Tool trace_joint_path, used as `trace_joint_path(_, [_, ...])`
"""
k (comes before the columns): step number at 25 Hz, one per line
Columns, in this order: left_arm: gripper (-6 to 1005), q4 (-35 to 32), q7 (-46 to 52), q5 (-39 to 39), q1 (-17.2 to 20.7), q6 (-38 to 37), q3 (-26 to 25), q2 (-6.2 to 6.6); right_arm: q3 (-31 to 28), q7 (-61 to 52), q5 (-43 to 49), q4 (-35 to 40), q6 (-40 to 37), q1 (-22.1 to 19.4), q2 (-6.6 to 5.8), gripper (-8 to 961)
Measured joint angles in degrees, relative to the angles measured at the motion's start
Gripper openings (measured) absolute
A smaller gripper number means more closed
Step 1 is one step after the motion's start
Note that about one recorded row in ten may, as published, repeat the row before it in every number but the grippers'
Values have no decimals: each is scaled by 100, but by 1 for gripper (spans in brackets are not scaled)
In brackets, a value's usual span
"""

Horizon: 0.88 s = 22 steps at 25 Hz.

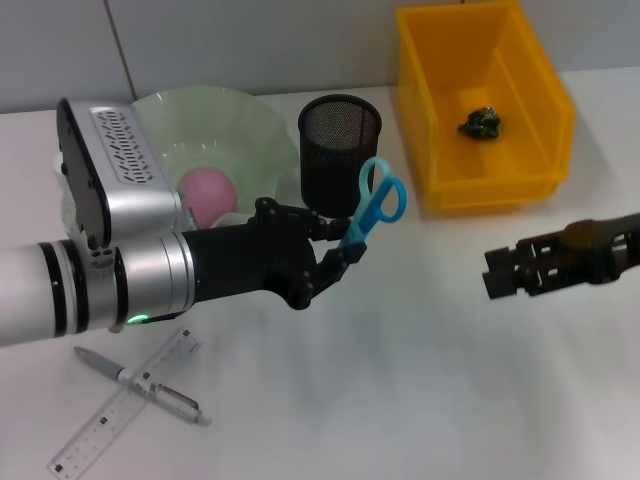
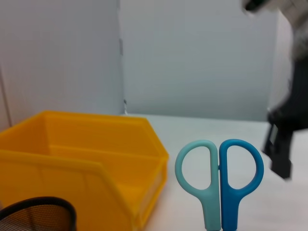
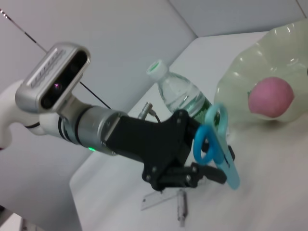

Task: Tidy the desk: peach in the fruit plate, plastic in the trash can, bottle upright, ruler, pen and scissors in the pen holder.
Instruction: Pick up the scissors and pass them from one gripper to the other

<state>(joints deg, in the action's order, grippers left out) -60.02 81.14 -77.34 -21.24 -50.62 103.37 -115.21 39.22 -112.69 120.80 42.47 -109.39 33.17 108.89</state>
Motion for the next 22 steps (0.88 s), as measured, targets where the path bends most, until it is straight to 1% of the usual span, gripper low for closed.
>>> trace_joint_path(1, [305, 0, 0, 0, 0, 0, 0, 0, -38, -138, -1, 72, -67, 28, -3, 762])
trace_joint_path(2, [305, -137, 152, -367, 32, -132, -142, -34, -75, -255, -3, 141, -125, 55, -8, 762])
trace_joint_path(3, [305, -369, 422, -1084, 53, -383, -436, -127, -121, -418, -3, 223, -191, 91, -18, 762])
trace_joint_path(4, [306, -471, 534, -1498, 53, -523, -601, -216, -179, -764, -3, 363, -291, 169, -56, 762])
trace_joint_path(5, [306, -471, 534, -1498, 53, -523, -601, -216, -179, -764, -3, 363, -291, 169, -56, 762])
trace_joint_path(7, [307, -728, 836, -2293, 34, -694, -737, -323, -237, -1197, -3, 414, -347, 309, -133, 762])
trace_joint_path(8, [307, -777, 901, -2399, 25, -703, -728, -325, -237, -1197, -3, 414, -347, 309, -133, 761])
trace_joint_path(9, [307, -831, 976, -2510, 14, -714, -714, -325, -268, -1451, -3, 416, -390, 406, -181, 761])
trace_joint_path(10, [308, -884, 1033, -2615, 4, -724, -705, -327, -268, -1451, -3, 416, -390, 406, -181, 761])
trace_joint_path(11, [308, -976, 1117, -2750, -8, -740, -697, -330, -273, -1646, 11, 427, -427, 508, -218, 761])
trace_joint_path(13, [309, -976, 1117, -2750, -8, -740, -697, -330, -273, -1713, 28, 434, -435, 550, -227, 761])
trace_joint_path(14, [309, -1187, 1323, -3105, -38, -760, -640, -335, -273, -1885, 108, 452, -441, 655, -251, 761])
trace_joint_path(20, [311, -1363, 1741, -3527, -135, -748, -463, -341, -212, -2212, 559, 479, -343, 889, -277, 761])
trace_joint_path(22, [312, -1386, 1820, -3555, -152, -708, -363, -345, -185, -2361, 917, 477, -198, 1030, -242, 761])
